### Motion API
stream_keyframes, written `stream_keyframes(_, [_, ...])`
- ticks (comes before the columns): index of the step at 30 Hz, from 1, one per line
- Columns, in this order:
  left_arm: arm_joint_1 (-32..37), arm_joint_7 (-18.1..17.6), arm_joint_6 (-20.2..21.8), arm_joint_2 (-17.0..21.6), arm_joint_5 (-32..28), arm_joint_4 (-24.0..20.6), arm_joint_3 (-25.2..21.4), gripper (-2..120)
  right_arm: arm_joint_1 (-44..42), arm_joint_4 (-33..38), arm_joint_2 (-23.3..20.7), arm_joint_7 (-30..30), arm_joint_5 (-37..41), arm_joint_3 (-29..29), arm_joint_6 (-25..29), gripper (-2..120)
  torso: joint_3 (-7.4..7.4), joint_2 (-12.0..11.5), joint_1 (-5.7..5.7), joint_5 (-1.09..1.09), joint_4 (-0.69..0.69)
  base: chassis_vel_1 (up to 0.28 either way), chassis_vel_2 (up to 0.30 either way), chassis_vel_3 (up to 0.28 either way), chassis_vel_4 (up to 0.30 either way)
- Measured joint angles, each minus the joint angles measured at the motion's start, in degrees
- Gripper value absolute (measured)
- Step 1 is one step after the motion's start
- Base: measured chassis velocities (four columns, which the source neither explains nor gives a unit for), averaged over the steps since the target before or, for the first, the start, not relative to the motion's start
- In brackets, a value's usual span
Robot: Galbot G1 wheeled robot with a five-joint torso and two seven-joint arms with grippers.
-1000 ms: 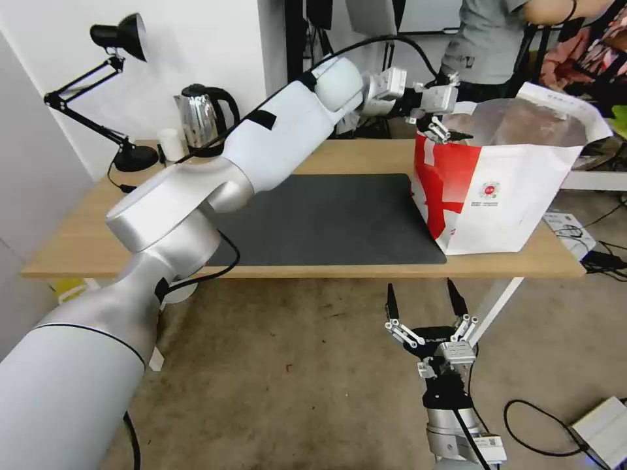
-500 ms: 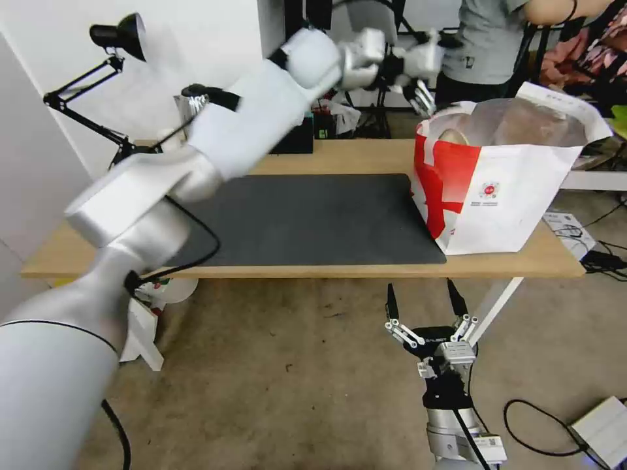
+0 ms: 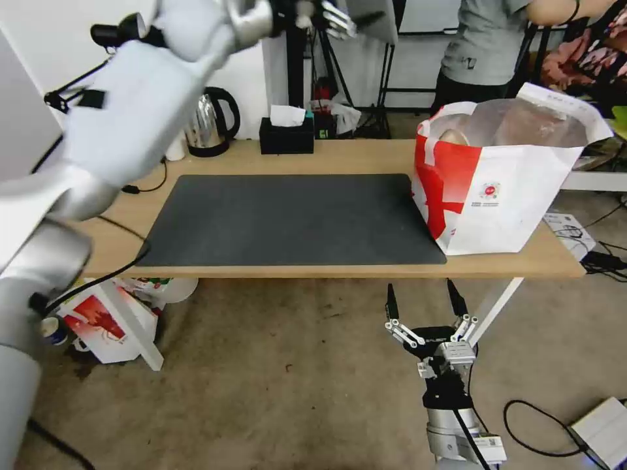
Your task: Pick up the trash from the table and place it into the takeout bag.
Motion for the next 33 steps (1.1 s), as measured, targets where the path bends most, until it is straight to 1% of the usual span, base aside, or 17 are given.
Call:
stream_keyframes(3, [3.8, -2.6, 2.3, 3.5, -1.5, -5.7, -3.7, 100, 0.0, 0.0, 0.0, 0.0, 0.0, 0.0, 0.0, 100, 0.0, 0.0, 0.0, 0.0, 0.01, 0.0, 0.0, 0.0, 0.0])
stream_keyframes(4, [3.8, -2.6, 2.3, 3.5, -1.5, -5.7, -3.7, 100, 0.0, 0.0, 0.0, 0.0, 0.0, 0.0, 0.0, 100, 0.0, 0.0, 0.0, 0.0, 0.01, 0.0, 0.0, 0.0, 0.0])
stream_keyframes(6, [6.7, -4.4, 3.2, 5.3, -1.9, -9.4, -6.1, 100, 0.0, 0.0, 0.0, 0.0, 0.0, 0.0, 0.0, 100, 0.0, 0.0, 0.0, 0.01, -0.01, 0.0, 0.0, 0.0, 0.0])
stream_keyframes(8, [8.4, -5.3, 3.6, 5.8, -2.1, -11.2, -7.5, 100, 0.0, 0.0, 0.0, 0.0, 0.0, 0.0, 0.0, 100, 0.0, 0.0, 0.0, 0.04, 0.01, 0.0, 0.0, 0.0, 0.0])
stream_keyframes(10, [13.6, -7.4, 4.9, 6.7, -2.6, -15.3, -11.5, 100, 0.0, 0.0, 0.0, 0.0, 0.0, 0.0, 0.0, 100, 0.0, 0.0, 0.01, 0.0, -0.02, 0.0, 0.0, 0.0, 0.0])
stream_keyframes(12, [15.0, -7.8, 5.1, 6.9, -2.7, -16.1, -12.6, 100, 0.0, 0.0, 0.0, 0.0, 0.0, 0.0, 0.0, 100, 0.0, 0.0, 0.0, -0.02, -0.01, 0.0, 0.0, 0.0, 0.0])
stream_keyframes(14, [21.1, -9.3, 5.3, 7.9, -2.6, -19.3, -17.0, 100, 0.0, 0.0, 0.0, 0.0, 0.0, 0.0, 0.0, 100, 0.0, 0.0, 0.0, 0.02, 0.01, 0.0, 0.0, 0.0, 0.0])
stream_keyframes(15, [24.1, -9.9, 5.3, 8.5, -2.6, -20.8, -19.3, 100, 0.0, 0.0, 0.0, 0.0, 0.0, 0.0, 0.0, 100, 0.01, 0.0, 0.01, -0.06, 0.0, 0.0, 0.0, 0.0, 0.0])
stream_keyframes(16, [28.6, -11.0, 5.4, 9.7, -2.5, -23.6, -23.3, 100, 0.0, 0.0, 0.0, 0.0, 0.0, 0.0, 0.0, 100, 0.0, 0.0, 0.0, 0.02, 0.02, 0.0, 0.0, 0.0, 0.0])
stream_keyframes(20, [30.4, -11.7, 5.6, 10.2, -2.5, -25.1, -25.1, 100, 0.0, 0.0, 0.0, 0.0, 0.0, 0.0, 0.0, 100, 0.0, 0.0, 0.0, -0.01, 0.02, 0.0, 0.0, 0.0, 0.0])
stream_keyframes(21, [31.8, -12.3, 5.8, 10.5, -2.6, -26.4, -26.7, 100, 0.0, 0.0, 0.0, 0.0, 0.0, 0.0, 0.0, 100, 0.0, 0.0, 0.0, 0.0, 0.0, 0.0, 0.0, 0.0, 0.0])
stream_keyframes(23, [36.5, -13.9, 6.1, 11.4, -2.7, -29.7, -30.5, 100, 0.0, 0.0, 0.0, 0.0, 0.0, 0.0, 0.0, 100, 0.0, 0.0, 0.0, 0.03, 0.01, 0.0, 0.0, 0.0, 0.0])
stream_keyframes(26, [39.8, -15.0, 6.3, 11.7, -2.7, -31.8, -33.1, 100, 0.0, 0.0, 0.0, 0.0, 0.0, 0.0, 0.0, 100, 0.0, 0.0, 0.0, -0.03, 0.0, 0.0, 0.0, 0.0, 0.0])
stream_keyframes(28, [43.9, -16.7, 6.3, 11.8, -2.6, -34.5, -36.2, 100, 0.0, 0.0, 0.0, 0.0, 0.0, 0.0, 0.0, 100, 0.0, 0.0, 0.0, 0.03, 0.01, 0.0, 0.0, 0.0, 0.0])
stream_keyframes(29, [43.9, -16.7, 6.3, 11.8, -2.6, -34.5, -36.2, 100, 0.0, 0.0, 0.0, 0.0, 0.0, 0.0, 0.0, 100, 0.0, 0.0, 0.0, 0.03, 0.01, 0.0, 0.0, 0.0, 0.0])
stream_keyframes(31, [50.4, -19.0, 6.4, 11.2, -2.3, -38.0, -40.0, 100, 0.0, 0.0, 0.0, 0.0, 0.0, 0.0, 0.0, 100, 0.0, 0.0, 0.0, -0.03, 0.03, 0.0, 0.0, 0.0, 0.0])
stream_keyframes(33, [53.9, -19.8, 6.4, 10.3, -1.8, -39.6, -42.3, 100, 0.0, 0.0, 0.0, 0.0, 0.0, 0.0, 0.0, 100, 0.0, 0.0, 0.0, 0.01, 0.02, 0.0, 0.0, 0.0, 0.0])
